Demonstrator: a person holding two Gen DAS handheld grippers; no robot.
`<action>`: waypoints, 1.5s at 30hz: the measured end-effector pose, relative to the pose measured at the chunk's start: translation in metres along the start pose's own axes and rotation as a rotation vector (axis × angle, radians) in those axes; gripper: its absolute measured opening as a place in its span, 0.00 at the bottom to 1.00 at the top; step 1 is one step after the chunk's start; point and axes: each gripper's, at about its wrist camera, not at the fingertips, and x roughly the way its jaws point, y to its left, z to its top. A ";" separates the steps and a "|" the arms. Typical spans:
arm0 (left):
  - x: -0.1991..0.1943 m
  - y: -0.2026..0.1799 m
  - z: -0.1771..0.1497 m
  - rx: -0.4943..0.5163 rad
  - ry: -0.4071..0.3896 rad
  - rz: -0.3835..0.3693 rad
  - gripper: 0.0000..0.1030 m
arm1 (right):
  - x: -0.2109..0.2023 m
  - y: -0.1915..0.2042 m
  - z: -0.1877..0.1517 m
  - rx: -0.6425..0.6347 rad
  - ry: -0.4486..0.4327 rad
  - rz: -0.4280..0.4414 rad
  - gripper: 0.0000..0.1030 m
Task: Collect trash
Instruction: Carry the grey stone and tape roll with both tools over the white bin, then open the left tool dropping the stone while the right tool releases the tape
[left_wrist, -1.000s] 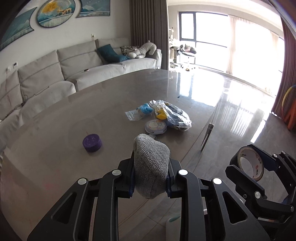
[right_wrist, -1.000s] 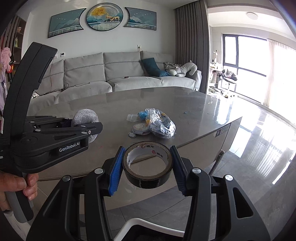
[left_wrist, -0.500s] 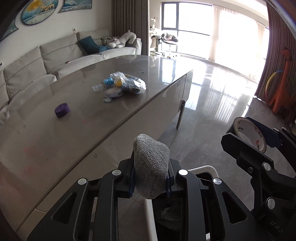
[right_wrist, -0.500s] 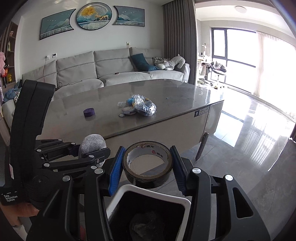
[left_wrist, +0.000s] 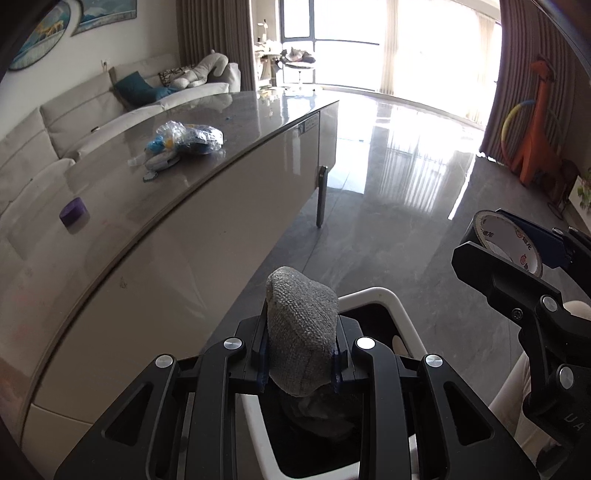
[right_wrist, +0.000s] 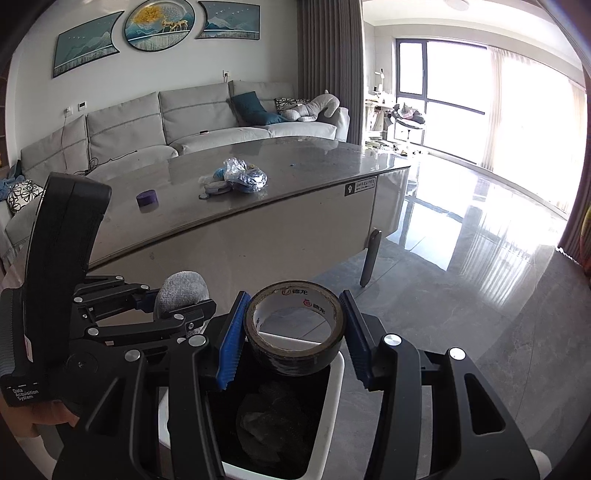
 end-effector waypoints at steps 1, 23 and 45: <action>0.002 -0.001 -0.002 0.002 0.006 -0.009 0.24 | 0.001 -0.001 0.000 0.002 0.003 -0.002 0.49; 0.061 -0.020 -0.058 0.049 0.173 -0.048 0.29 | 0.034 -0.012 -0.060 0.037 0.105 -0.018 0.49; 0.053 -0.021 -0.055 0.109 0.155 0.091 0.95 | 0.035 -0.007 -0.053 0.023 0.116 -0.004 0.49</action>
